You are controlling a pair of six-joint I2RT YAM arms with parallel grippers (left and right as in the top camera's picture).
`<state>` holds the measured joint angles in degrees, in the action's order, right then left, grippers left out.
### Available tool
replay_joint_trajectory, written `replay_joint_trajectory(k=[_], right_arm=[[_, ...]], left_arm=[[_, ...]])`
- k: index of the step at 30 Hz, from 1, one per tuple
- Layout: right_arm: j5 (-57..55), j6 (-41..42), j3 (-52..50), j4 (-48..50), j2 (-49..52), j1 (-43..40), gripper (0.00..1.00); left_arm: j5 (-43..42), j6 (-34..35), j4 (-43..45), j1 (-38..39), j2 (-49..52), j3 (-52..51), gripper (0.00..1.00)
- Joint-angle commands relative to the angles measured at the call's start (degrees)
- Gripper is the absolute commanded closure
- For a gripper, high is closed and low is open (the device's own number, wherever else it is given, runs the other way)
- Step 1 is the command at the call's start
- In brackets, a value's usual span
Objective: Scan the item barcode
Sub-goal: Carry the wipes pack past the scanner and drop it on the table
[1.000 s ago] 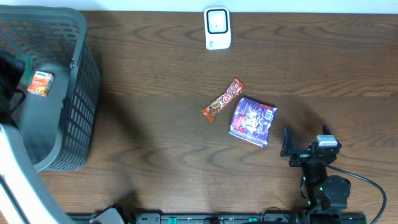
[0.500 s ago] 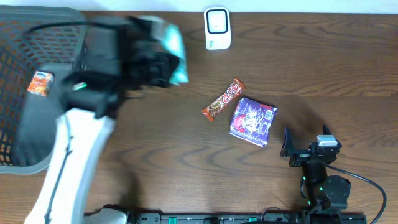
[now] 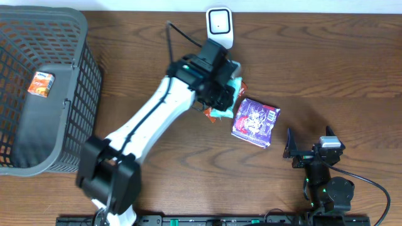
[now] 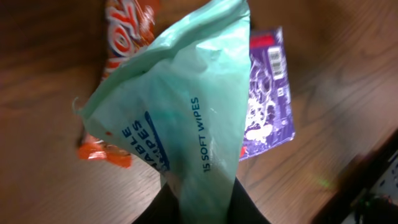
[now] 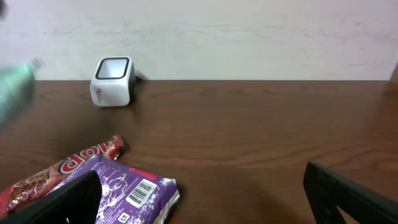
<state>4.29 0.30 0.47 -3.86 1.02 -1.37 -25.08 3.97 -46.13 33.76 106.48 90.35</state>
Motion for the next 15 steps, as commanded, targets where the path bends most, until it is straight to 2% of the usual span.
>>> replay_joint_trajectory(k=[1, 4, 6, 8, 10, 13, 14, 15], right_arm=[[0.13, -0.79, -0.15, -0.11, -0.15, -0.83, 0.01], [0.13, -0.79, -0.15, -0.11, -0.15, -0.83, 0.01], [0.15, -0.79, -0.15, -0.11, -0.15, -0.83, 0.01], [0.13, -0.79, -0.15, -0.11, -0.15, -0.83, 0.01], [0.13, -0.79, -0.15, -0.11, -0.15, -0.83, 0.01], [0.13, -0.79, -0.15, -0.11, -0.15, -0.83, 0.01], [0.13, -0.79, -0.15, -0.11, -0.15, -0.83, 0.01], [0.13, -0.79, -0.15, -0.11, -0.15, -0.83, 0.01]], left_arm=[[1.22, -1.38, 0.57, 1.31, 2.93, -0.31, 0.75], [3.3, -1.36, 0.61, 1.46, 5.05, -0.31, 0.72], [3.78, -1.38, 0.72, 1.14, 5.38, -0.28, 0.54], [3.74, -1.33, 0.76, 0.46, 5.11, 0.5, 0.49], [3.72, -0.59, 0.13, -0.87, 4.15, 2.73, 0.33], [3.74, -0.04, -0.9, -3.76, 1.29, 7.02, 0.28], [3.74, -0.07, -1.2, -5.01, 0.09, 8.61, 0.23], [3.76, -0.07, -1.29, -6.78, -1.46, 10.49, 0.14]])
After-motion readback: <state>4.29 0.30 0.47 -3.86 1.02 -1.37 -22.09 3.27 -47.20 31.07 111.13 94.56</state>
